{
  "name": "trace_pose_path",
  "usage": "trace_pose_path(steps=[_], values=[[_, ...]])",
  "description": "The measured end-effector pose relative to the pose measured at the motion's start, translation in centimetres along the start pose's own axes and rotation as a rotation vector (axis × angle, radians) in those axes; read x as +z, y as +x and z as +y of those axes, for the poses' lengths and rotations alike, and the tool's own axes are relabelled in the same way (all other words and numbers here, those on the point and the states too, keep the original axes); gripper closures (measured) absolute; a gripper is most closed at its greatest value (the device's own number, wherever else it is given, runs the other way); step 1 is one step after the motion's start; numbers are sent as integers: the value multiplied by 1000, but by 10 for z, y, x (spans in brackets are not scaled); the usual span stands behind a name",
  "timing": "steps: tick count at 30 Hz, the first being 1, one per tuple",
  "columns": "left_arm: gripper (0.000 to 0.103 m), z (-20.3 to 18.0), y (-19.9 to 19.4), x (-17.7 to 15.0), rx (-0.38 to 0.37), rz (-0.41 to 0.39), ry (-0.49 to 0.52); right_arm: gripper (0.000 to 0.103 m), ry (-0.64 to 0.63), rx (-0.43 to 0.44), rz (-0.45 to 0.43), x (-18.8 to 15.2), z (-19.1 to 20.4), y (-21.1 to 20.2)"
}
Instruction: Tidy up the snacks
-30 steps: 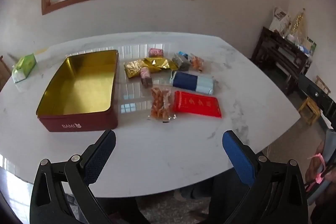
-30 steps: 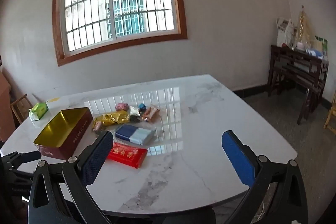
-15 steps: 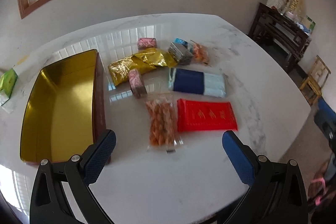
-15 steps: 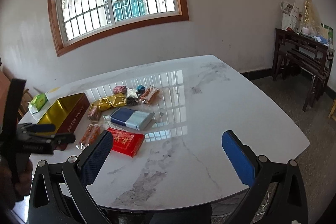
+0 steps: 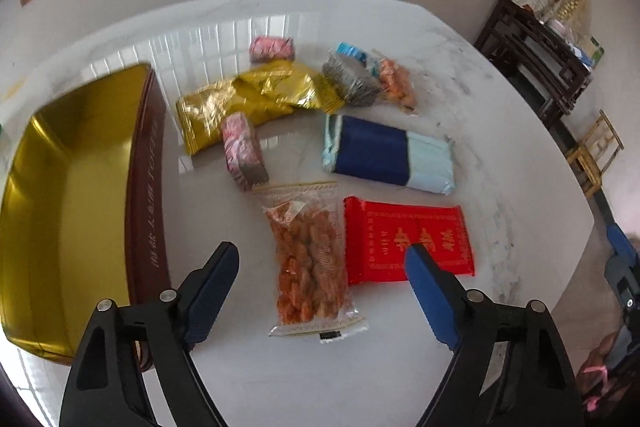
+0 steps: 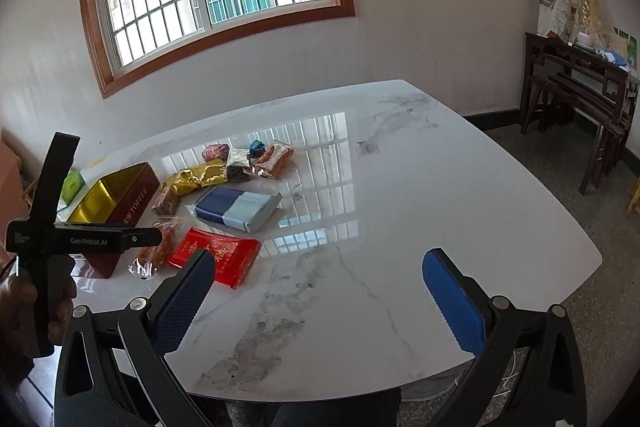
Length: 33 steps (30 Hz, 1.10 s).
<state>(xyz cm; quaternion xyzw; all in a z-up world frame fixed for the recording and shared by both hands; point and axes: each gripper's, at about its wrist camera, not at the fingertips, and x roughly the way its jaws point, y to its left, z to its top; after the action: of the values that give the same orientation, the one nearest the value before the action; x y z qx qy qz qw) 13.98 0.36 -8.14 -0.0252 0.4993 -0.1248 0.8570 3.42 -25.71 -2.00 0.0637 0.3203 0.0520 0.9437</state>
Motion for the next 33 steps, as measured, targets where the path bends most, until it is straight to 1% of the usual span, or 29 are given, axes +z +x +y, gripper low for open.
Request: trace_pose_path(steps=[5, 6, 7, 10, 14, 15, 16, 17, 18, 19, 22, 24, 27, 31, 33], values=[[22, 0, 7, 1, 20, 10, 18, 0, 6, 5, 20, -3, -1, 7], [24, 0, 9, 1, 31, 17, 24, 0, 7, 4, 23, -2, -2, 8], [28, 2, 11, 2, 35, 24, 25, 0, 10, 4, 27, -2, -2, 10], [37, 7, 16, 3, 31, 45, 12, 0, 20, 9, 41, -2, -5, 14], [39, 13, 20, 2, 25, 36, -3, 0, 23, 9, 52, -3, -6, 19], [43, 14, 22, 2, 25, 41, -2, 0, 23, 10, 54, -4, -7, 20], [52, 14, 23, 1, 23, 48, -1, 0, 22, 11, 58, -4, -6, 21], [56, 14, 25, 0, 18, 59, 2, 0, 19, 12, 61, -4, -7, 22], [59, 11, 23, -1, 32, 50, 12, 0, 10, 14, 65, -3, -7, 24], [61, 10, 23, -1, 39, 48, 19, 0, 0, 22, 72, -2, -6, 26], [62, 7, 21, -2, 53, 40, 35, 0, -83, 85, 114, 3, -2, 38], [62, 5, 17, -4, 67, 21, 44, 0, -178, 126, 164, 3, 4, 50], [62, 3, 10, -6, 72, 5, 46, 0, -296, 208, 198, 1, 15, 59], [62, -1, 1, -5, 82, -15, 54, 1, -457, 288, 204, -2, 39, 62], [62, -1, -5, -3, 83, -25, 52, 5, -523, 334, 194, 1, 53, 63]])
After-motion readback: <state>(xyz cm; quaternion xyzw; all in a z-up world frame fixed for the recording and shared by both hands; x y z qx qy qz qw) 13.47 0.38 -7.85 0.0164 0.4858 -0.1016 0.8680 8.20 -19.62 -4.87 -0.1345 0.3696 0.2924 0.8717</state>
